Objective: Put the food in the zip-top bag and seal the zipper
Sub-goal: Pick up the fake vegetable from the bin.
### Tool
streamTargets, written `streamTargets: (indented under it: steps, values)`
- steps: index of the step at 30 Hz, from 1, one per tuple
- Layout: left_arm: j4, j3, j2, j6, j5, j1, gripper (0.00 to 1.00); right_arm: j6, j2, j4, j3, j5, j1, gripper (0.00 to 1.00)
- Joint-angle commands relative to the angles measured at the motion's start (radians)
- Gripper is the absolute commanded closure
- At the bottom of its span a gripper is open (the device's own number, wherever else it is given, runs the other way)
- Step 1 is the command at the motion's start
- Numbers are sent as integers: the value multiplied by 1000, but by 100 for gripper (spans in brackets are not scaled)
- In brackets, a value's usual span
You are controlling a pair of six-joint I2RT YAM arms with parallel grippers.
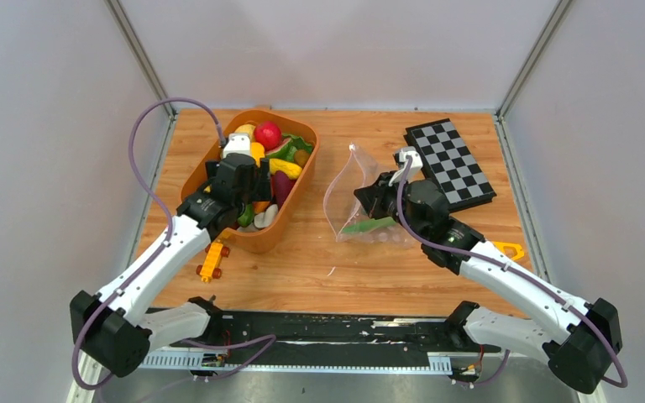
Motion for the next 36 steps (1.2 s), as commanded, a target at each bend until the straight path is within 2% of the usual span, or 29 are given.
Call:
streamTargets:
  steps: [1, 13, 19, 24, 26, 31, 36]
  values:
    - [82, -18, 57, -17, -68, 32, 0, -9, 3, 16, 13, -10, 4, 100]
    - [215, -24, 206, 69, -159, 50, 0, -7, 2, 6, 14, -14, 5, 100]
    - [220, -16, 252, 66, -176, 50, 9, -6, 7, 3, 14, -15, 4, 100]
    - [243, -16, 277, 75, -203, 50, 13, -8, 10, 2, 17, -16, 5, 100]
    - [257, -19, 286, 91, -184, 50, 18, -10, 11, 2, 17, -16, 4, 100]
    - [257, -25, 286, 91, -163, 50, 39, -12, 10, -4, 19, -13, 4, 100]
    - [281, -53, 242, 91, -133, 50, 47, -14, 9, -5, 17, -9, 5, 100]
